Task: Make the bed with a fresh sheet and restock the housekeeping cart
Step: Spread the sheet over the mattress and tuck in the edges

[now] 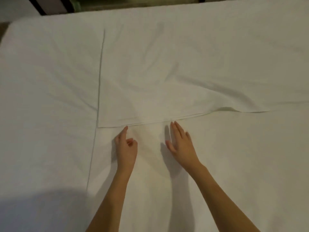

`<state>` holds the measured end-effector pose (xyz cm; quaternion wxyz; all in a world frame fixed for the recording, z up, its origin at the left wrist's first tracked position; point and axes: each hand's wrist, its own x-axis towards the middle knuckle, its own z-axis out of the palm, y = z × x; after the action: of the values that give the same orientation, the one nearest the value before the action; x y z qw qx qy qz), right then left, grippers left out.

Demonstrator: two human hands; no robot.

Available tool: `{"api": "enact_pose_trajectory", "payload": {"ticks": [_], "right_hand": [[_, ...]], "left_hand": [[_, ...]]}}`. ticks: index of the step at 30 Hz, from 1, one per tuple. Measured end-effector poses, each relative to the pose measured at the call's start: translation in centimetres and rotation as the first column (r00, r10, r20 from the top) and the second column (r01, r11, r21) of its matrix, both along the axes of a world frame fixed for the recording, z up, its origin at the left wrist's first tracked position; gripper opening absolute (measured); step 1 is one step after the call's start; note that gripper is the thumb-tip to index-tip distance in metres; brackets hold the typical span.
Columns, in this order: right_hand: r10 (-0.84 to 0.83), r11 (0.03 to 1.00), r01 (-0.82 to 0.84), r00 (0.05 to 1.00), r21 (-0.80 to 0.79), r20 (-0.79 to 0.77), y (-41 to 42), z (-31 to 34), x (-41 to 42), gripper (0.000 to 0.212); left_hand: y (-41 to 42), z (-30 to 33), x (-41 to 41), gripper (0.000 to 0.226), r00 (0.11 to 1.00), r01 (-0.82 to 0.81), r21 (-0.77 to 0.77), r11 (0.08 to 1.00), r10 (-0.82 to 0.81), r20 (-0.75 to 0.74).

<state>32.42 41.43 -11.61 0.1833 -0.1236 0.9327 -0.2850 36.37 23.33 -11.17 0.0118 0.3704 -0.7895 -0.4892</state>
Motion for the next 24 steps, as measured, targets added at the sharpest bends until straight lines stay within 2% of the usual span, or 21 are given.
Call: {"api": "enact_pose_trajectory", "payload": {"ticks": [3,6,11,13,16,24], "right_hand": [[0.059,0.998,-0.061,0.995,-0.017,-0.081,-0.2,-2.3,-2.4,0.065],[0.070,0.994,-0.083,0.985,-0.074,-0.158,-0.3,-3.4,-4.4,0.061],[0.023,0.988,-0.047,0.986,-0.148,-0.166,0.5,-3.8,-8.4,0.057],[0.010,0.983,-0.033,0.992,-0.180,-0.128,0.9,-4.3,-8.9,0.055],[0.006,0.979,-0.027,0.995,-0.201,-0.102,1.1,-4.5,-7.4,0.051],[-0.053,0.961,0.034,0.997,-0.273,-0.063,3.1,-2.9,4.5,0.060]], "left_hand": [[0.1,-1.1,-1.7,0.057,0.993,-0.082,-0.068,0.994,0.076,-0.092],[-0.2,-1.5,-3.5,0.053,0.972,-0.158,-0.068,0.985,0.143,-0.185],[-1.0,-2.2,-7.6,0.027,0.937,-0.269,-0.160,0.950,0.219,-0.273],[-1.5,-2.8,-8.2,0.023,0.910,-0.352,-0.122,0.928,0.309,-0.276],[-2.2,-3.3,-6.5,0.026,0.894,-0.395,-0.056,0.917,0.370,-0.253],[-0.6,-2.7,5.4,0.026,0.934,-0.320,-0.043,0.947,0.307,-0.185]]}}
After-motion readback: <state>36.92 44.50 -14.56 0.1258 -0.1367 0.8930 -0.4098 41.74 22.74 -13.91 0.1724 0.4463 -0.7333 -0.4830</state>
